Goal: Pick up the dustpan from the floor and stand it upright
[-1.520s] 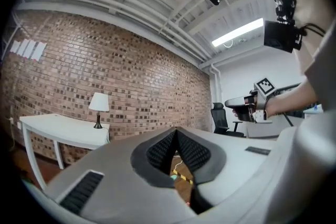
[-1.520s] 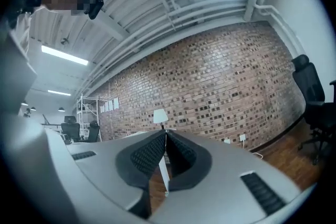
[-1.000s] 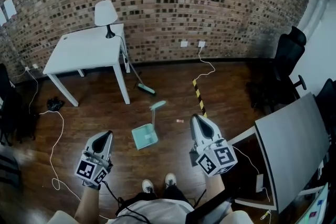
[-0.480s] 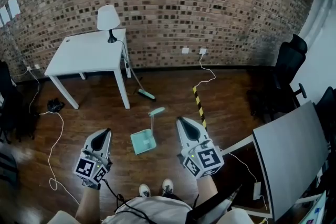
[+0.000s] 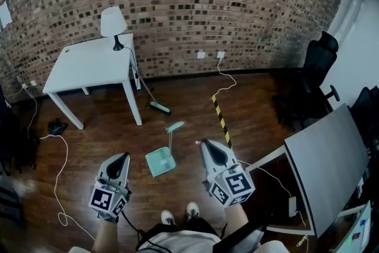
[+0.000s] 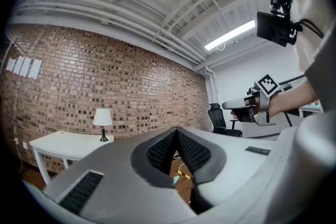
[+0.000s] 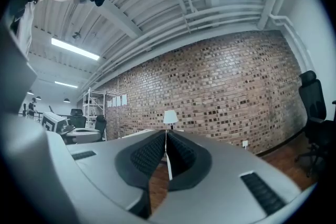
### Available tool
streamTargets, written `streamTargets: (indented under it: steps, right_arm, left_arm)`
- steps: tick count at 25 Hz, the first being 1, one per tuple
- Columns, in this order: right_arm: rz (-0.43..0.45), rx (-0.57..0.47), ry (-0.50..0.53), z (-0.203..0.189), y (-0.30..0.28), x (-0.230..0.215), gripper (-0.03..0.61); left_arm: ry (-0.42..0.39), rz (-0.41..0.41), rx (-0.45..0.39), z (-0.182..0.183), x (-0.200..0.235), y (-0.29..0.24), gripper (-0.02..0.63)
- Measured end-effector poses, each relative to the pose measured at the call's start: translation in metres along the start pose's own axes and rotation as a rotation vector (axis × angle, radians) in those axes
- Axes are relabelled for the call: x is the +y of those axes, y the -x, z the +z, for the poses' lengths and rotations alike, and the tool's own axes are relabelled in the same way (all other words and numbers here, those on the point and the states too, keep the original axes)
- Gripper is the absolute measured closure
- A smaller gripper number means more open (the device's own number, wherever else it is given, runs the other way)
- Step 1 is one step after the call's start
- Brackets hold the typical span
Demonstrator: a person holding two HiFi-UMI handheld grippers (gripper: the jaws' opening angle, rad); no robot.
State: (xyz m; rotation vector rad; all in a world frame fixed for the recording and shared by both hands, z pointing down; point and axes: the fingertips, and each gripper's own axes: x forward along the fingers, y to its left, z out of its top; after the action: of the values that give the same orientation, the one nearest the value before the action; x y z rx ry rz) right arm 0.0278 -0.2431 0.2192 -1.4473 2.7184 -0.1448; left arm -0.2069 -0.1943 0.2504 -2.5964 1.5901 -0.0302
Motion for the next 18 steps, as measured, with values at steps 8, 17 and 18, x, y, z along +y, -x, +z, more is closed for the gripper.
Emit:
streamTargets:
  steps: [8, 17, 18]
  right_arm:
    - [-0.059, 0.026, -0.023, -0.012, 0.055, 0.000, 0.566]
    - [-0.049, 0.035, -0.045, -0.023, 0.154, 0.003, 0.566]
    - [-0.044, 0.034, -0.050, -0.024, 0.169, 0.002, 0.566]
  left_arm:
    - [-0.065, -0.077, 0.026, 0.007, -0.049, 0.022, 0.609]
    - [-0.063, -0.060, 0.070, 0.003, -0.138, 0.077, 0.609]
    - [-0.071, -0.050, 0.064, 0.005, -0.150, 0.084, 0.609]
